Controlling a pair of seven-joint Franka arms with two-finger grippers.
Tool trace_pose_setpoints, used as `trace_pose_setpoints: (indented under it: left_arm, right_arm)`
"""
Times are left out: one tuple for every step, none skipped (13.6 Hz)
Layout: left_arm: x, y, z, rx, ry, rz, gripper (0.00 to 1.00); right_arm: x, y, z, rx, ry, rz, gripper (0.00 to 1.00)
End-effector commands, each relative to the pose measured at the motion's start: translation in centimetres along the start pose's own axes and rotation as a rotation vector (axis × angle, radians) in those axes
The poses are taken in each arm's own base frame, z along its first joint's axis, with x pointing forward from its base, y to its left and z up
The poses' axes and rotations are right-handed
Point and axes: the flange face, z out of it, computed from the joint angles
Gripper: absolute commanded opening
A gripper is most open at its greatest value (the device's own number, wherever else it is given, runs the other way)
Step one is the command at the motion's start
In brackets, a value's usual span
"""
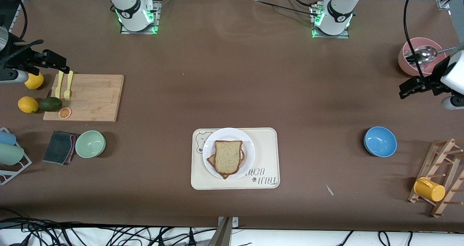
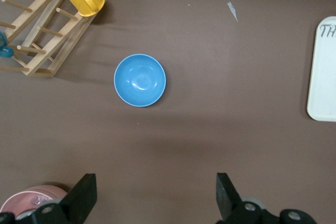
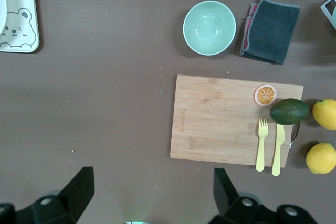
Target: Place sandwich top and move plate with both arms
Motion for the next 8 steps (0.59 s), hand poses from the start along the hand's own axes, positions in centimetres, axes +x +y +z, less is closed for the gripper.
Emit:
trace_pose_setpoints:
  left_arm:
    - [-2.5, -0.9, 0.0, -0.038, -0.009, 0.050, 1.00]
    - [-2.6, -1.3, 0.0, -0.049, -0.009, 0.049, 1.00]
    - [-2.6, -1.6, 0.0, -0.052, -0.009, 0.063, 1.00]
    - [-2.6, -1.9, 0.3, -0.065, -0.012, 0.060, 1.00]
    - [-2.5, -2.4, 0.5, -0.114, -0.010, 0.042, 1.00]
    - [-2.5, -3.1, 0.6, -0.131, -0.010, 0.024, 1.00]
    - [-2.6, -3.0, 0.6, -0.133, -0.016, 0.025, 1.00]
    - [-2.9, -3.1, 0.3, -0.135, -0.017, 0.030, 1.00]
  right_arm:
    - [-0.8, 0.0, -0.5, 0.011, 0.001, 0.005, 1.00]
    - [-0.8, 0.0, -0.5, 0.011, 0.001, -0.001, 1.00]
    - [-0.8, 0.0, -0.5, 0.011, 0.001, -0.001, 1.00]
    - [-0.8, 0.0, -0.5, 0.011, 0.001, -0.002, 1.00]
    - [-0.8, 0.0, -0.5, 0.011, 0.001, -0.002, 1.00]
    - [-0.8, 0.0, -0.5, 0.011, 0.003, -0.002, 1.00]
    - [-0.8, 0.0, -0.5, 0.011, 0.001, -0.004, 1.00]
    - [-0.8, 0.0, -0.5, 0.011, 0.001, -0.004, 1.00]
